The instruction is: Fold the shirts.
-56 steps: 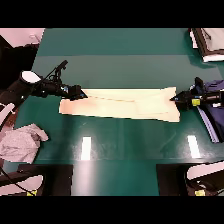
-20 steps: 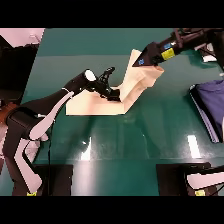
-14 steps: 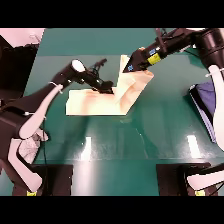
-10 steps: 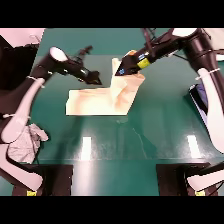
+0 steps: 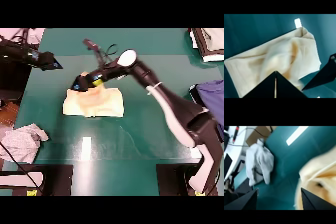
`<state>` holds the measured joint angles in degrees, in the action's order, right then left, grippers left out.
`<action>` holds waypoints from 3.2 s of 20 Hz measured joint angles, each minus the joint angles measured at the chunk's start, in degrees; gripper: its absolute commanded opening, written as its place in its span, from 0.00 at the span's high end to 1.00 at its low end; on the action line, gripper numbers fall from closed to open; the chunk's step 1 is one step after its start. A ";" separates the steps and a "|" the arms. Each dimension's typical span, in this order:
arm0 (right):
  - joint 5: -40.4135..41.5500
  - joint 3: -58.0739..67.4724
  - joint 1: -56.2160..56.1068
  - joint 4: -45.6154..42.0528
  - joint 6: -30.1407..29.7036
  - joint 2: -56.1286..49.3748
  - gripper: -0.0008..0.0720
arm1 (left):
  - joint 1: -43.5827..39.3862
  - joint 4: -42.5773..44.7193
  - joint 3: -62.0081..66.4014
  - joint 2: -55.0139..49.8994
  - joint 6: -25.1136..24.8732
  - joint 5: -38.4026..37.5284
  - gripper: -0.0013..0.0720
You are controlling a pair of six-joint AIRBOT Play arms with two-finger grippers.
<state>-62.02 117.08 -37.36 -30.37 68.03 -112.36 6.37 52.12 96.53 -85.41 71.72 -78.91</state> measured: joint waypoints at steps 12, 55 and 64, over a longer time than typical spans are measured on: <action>-6.40 -22.16 14.80 -6.54 -0.63 15.98 0.20 | 3.19 1.40 -8.24 1.44 -0.85 -9.51 0.39; 5.90 -51.60 21.49 -3.34 4.83 21.05 0.20 | -3.04 4.42 -33.81 16.44 -3.69 6.05 0.95; 7.74 -37.70 10.73 5.42 4.70 4.83 0.52 | -3.04 0.48 -33.68 16.44 -4.96 8.68 0.95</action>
<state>-54.28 79.37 -26.63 -24.95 72.73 -107.53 3.33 52.60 62.85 -68.97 66.76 -70.24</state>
